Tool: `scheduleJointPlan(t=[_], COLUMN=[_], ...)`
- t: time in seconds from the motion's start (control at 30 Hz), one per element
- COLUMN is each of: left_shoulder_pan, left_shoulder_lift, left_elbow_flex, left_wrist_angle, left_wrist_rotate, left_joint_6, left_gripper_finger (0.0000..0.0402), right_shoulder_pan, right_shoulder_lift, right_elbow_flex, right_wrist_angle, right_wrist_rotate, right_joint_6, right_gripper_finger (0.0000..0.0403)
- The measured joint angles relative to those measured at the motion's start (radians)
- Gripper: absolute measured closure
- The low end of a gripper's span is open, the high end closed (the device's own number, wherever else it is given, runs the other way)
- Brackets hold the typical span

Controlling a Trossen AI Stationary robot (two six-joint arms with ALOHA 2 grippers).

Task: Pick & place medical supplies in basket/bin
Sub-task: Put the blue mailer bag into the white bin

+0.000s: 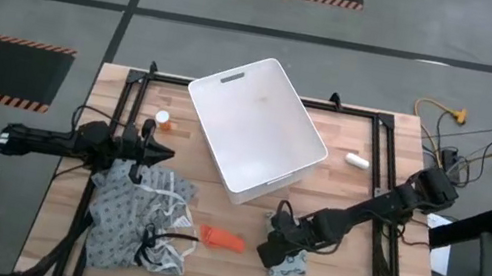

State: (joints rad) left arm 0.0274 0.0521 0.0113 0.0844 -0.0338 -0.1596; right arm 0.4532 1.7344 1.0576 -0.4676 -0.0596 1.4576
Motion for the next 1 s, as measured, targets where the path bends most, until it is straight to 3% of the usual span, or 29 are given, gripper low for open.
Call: scheduleJointPlan(t=[0.67, 0.83, 1.0], left_shoulder_pan=[0.0, 0.0, 0.0], left_shoulder_lift=[0.0, 0.0, 0.0], left_elbow_flex=[0.0, 0.0, 0.0], left_wrist_angle=[0.001, 0.001, 0.001], left_wrist_rotate=[0.0, 0.0, 0.0], left_joint_6=[0.0, 0.0, 0.0], left_gripper_finger=[0.0387, 0.0387, 0.0387], right_shoulder_pan=[-0.001, -0.003, -0.004], right_shoulder_lift=[-0.003, -0.002, -0.002], right_elbow_flex=[-0.068, -0.069, -0.071], right_wrist_angle=[0.045, 0.038, 0.027], right_wrist_rotate=[0.001, 0.016, 0.026], right_joint_6=[-0.027, -0.024, -0.024], right_gripper_finger=[0.017, 0.0194, 0.0242])
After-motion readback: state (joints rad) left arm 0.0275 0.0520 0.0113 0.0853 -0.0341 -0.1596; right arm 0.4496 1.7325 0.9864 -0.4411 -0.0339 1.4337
